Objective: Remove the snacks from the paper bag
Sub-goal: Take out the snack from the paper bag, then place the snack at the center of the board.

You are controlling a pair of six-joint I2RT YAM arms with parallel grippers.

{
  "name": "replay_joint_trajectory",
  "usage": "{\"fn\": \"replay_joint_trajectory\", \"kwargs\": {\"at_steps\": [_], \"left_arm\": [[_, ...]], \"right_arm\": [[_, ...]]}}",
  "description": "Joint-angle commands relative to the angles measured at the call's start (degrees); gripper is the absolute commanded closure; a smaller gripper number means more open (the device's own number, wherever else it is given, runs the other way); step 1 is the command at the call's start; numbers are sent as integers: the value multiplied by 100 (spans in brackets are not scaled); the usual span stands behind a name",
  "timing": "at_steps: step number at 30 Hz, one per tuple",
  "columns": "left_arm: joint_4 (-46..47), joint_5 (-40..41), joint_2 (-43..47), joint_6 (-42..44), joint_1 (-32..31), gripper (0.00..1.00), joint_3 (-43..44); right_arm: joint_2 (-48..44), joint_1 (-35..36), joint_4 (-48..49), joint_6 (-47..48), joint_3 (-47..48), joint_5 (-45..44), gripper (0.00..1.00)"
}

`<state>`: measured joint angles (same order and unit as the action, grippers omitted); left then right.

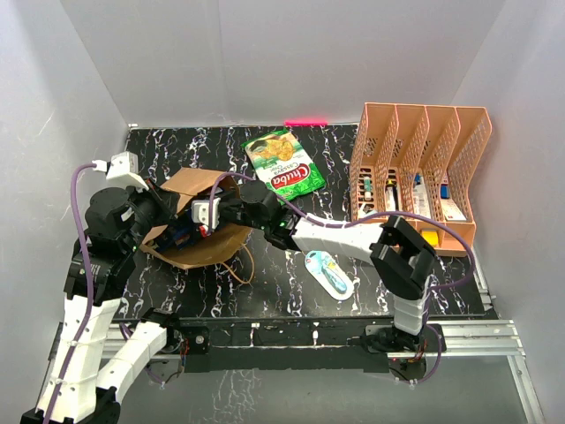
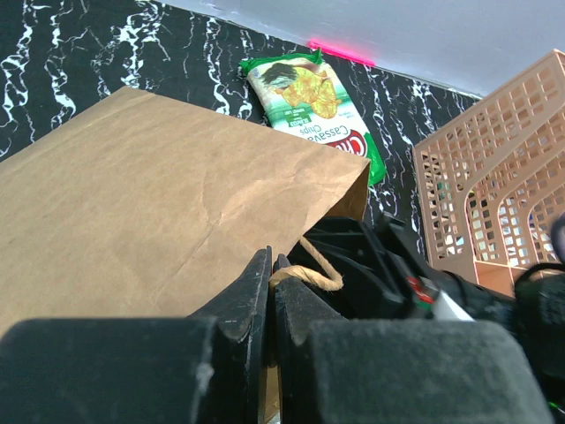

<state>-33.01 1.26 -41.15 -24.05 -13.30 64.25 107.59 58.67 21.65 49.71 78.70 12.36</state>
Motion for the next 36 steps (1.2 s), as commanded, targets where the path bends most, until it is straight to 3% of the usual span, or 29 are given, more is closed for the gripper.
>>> {"fn": "replay_joint_trajectory", "kwargs": {"at_steps": [1, 12, 21, 29, 36], "left_arm": [[-147, 375, 45, -234, -9, 100, 35], [-186, 408, 97, -275, -10, 100, -20], [-258, 530, 153, -214, -14, 100, -54], [-295, 520, 99, -223, -13, 100, 26], [-382, 528, 94, -223, -9, 100, 48]], "right_arm": [[-874, 74, 382, -198, -193, 180, 92], [-3005, 83, -1027, -497, -795, 437, 92], [-4565, 79, -2357, -694, -1188, -1044, 92], [-4767, 17, -2800, -1203, -1841, -2961, 92], [-4336, -648, -3118, -1838, -2113, -2612, 92]]}}
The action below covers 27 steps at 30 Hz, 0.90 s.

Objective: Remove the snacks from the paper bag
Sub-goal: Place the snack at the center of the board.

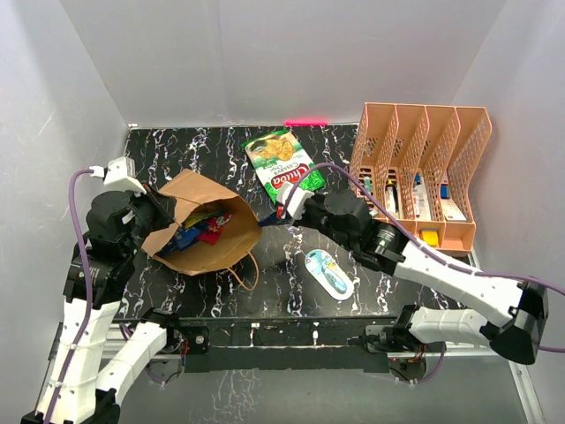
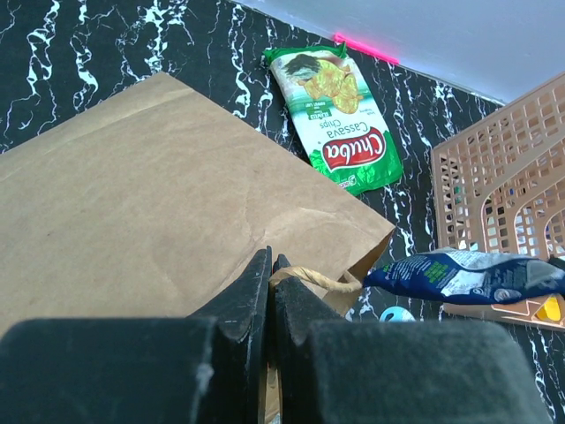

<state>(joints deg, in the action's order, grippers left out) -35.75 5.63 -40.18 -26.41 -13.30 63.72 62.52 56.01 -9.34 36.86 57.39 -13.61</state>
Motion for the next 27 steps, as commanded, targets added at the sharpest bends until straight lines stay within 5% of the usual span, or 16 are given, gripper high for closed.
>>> {"fn": "replay_joint_trajectory", "kwargs": {"at_steps": [1, 9, 19, 27], "left_arm": [[-123, 98, 3, 13, -8, 100, 96], [-169, 105, -10, 11, -6, 100, 162], [-194, -77, -23, 46, -11, 100, 65], [-231, -258, -30, -10, -14, 100, 154]], "right_arm": [[261, -528, -23, -646, 18, 100, 92], [1545, -1323, -350, -359, 489, 187, 92], [2901, -1561, -269, 1493, 1000, -197, 92], [3550, -1806, 792, 2931, 1135, 140, 92]]}}
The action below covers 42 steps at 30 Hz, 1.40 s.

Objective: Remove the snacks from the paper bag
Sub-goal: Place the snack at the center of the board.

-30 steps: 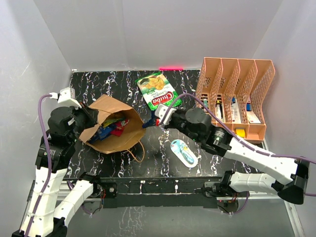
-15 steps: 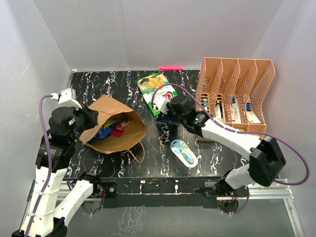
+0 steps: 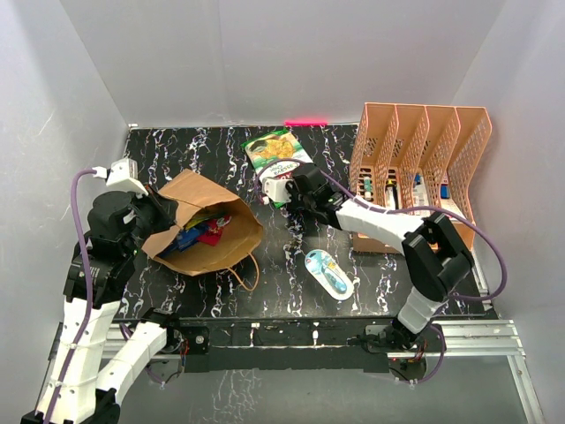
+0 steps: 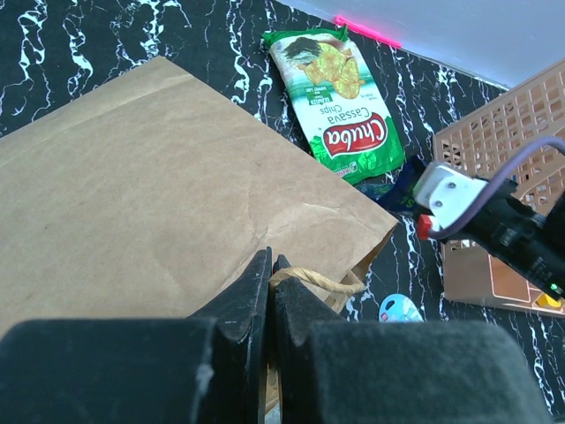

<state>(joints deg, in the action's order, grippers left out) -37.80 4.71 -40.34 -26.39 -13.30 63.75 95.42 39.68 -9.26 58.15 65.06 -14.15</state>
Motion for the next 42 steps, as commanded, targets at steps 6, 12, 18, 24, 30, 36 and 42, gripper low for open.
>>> {"fn": "replay_joint_trajectory", "kwargs": {"at_steps": [6, 12, 18, 24, 30, 36, 42], "left_arm": [[-60, -204, -44, -63, -7, 100, 174], [-81, -198, -140, -85, -13, 100, 207], [-2, -265, -172, -219, -9, 100, 85], [-63, -364, -284, -354, -8, 100, 55], [-75, -390, -330, -425, -10, 100, 48], [-69, -434, -407, -530, -11, 100, 86], [-71, -462, -474, -608, -10, 100, 118]], "right_arm": [[916, -440, 851, 1626, 1029, 682, 92], [1484, -752, 914, 1955, 1688, 1283, 92], [2285, -878, 1142, 2253, 2390, 1556, 92], [3124, -969, 1351, 2389, 3171, 1753, 92], [3716, -981, 1536, 2379, 3676, 1963, 92], [4150, -1030, 1733, 2192, 4147, 2230, 92], [4288, -1041, 1867, 1870, 4236, 2558, 88]]}}
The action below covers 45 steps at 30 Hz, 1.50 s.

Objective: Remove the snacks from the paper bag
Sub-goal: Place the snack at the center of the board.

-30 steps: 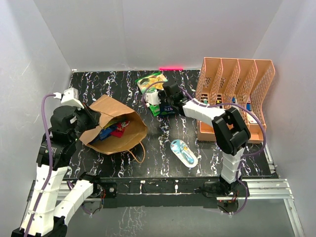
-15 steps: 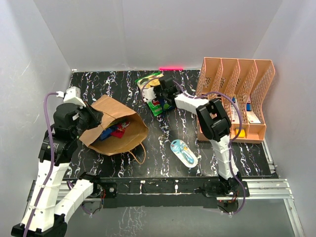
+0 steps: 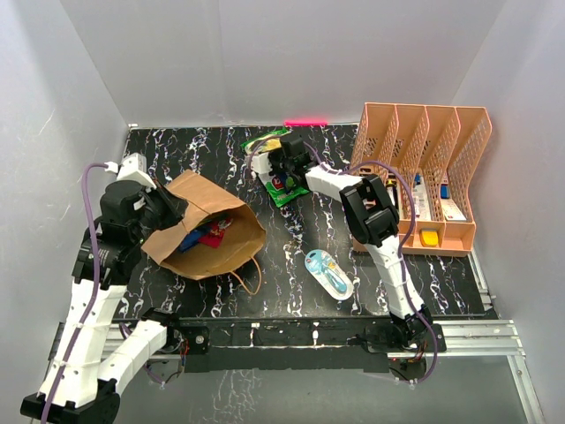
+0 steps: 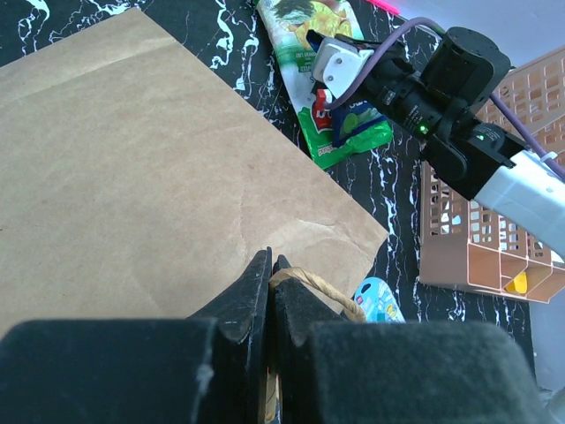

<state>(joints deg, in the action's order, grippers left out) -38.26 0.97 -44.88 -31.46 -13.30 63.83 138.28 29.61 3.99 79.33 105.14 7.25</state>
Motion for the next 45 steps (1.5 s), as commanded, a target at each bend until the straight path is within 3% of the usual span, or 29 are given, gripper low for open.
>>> {"fn": "replay_joint_trajectory", "kwargs": {"at_steps": [1, 2, 3, 8, 11, 15, 19, 22, 26, 30, 37, 45], "left_arm": [[-31, -88, -14, -108, -11, 100, 119], [-30, -95, -11, -121, -9, 100, 120], [-24, -90, -5, -128, -7, 100, 121], [48, -80, 49, -236, -8, 100, 86], [137, -108, 48, -337, -11, 100, 69], [251, -98, 148, -553, -9, 100, -125], [371, -92, 397, -680, -13, 100, -370], [416, -97, 503, -659, -6, 100, -499], [402, -103, 498, -629, -6, 100, -510], [415, -243, 527, -608, -8, 100, -527], [322, -329, 755, -372, -6, 100, -639], [586, -545, 1221, 243, -9, 100, -758]], "right_arm": [[-101, -46, 716, -364, 81, 495, 75], [-213, -63, 924, -525, -96, 554, 47], [-321, -87, 993, -668, -246, 651, 35], [-585, -139, 665, -1553, -24, 477, 28], [-759, -131, 449, -2617, 126, 278, 27], [-1401, -45, 437, -3873, -454, 81, 13], [-2358, 112, 419, -4926, -1353, -121, 10], [-3011, 254, 421, -5805, -2137, 282, 9], [-3853, 706, 399, -6253, -3181, 443, 8], [-4568, 1231, 109, -6242, -3708, 180, 7], [-5699, 1471, -388, -6157, -4036, 268, 7], [-5967, 2998, -1290, -4265, -3437, 632, 7]]}}
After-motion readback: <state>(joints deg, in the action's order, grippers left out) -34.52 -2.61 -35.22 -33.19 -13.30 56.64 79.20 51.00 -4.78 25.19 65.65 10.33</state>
